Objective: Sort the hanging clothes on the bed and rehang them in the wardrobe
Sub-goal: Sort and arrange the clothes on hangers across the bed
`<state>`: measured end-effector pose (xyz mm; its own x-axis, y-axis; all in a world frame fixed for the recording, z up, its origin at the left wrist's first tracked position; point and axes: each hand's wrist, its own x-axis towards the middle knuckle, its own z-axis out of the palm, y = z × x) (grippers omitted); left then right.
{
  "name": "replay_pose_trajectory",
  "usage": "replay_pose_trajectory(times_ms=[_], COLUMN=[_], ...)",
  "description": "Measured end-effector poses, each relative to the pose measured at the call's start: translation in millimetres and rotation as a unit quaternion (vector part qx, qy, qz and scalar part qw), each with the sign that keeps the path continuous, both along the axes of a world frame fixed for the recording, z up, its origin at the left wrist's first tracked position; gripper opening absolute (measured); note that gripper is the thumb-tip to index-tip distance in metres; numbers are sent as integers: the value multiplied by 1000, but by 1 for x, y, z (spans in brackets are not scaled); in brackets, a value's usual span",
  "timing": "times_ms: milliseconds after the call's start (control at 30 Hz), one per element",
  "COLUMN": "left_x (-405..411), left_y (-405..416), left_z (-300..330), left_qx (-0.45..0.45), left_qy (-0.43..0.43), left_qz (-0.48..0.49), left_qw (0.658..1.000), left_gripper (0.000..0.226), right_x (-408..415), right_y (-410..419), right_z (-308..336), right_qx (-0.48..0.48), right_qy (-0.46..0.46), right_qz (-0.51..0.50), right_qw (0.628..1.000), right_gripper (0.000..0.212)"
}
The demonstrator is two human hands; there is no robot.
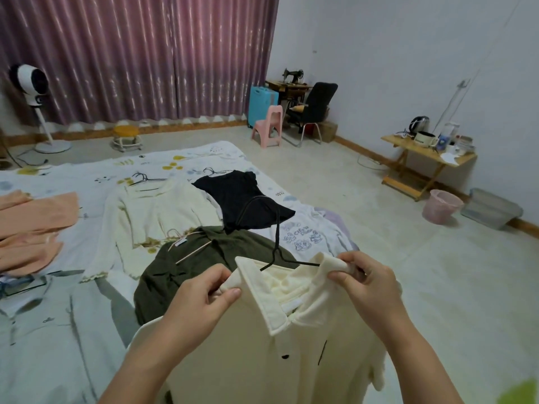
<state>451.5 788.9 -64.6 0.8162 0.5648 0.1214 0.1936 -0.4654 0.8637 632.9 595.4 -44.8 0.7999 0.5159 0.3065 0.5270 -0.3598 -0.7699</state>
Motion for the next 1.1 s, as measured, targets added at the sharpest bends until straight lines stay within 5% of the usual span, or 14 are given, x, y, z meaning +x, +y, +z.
replay_pose_trajectory(times_ms=[733, 1100], left_x=[180, 310], left_y=[53, 18], left_z=[5, 17], left_qx=[-23, 23], left_qy=[40, 21], left_qz=[206, 101], left_qw=[978, 994], left_gripper=[12, 7], right_x=[231, 351], right_y=[130, 66], right_z=[-17, 3], right_qx=[-18, -26], right_qy=[66, 58], right_qz=[185, 115], right_qw=[980, 991], right_gripper=[26, 24])
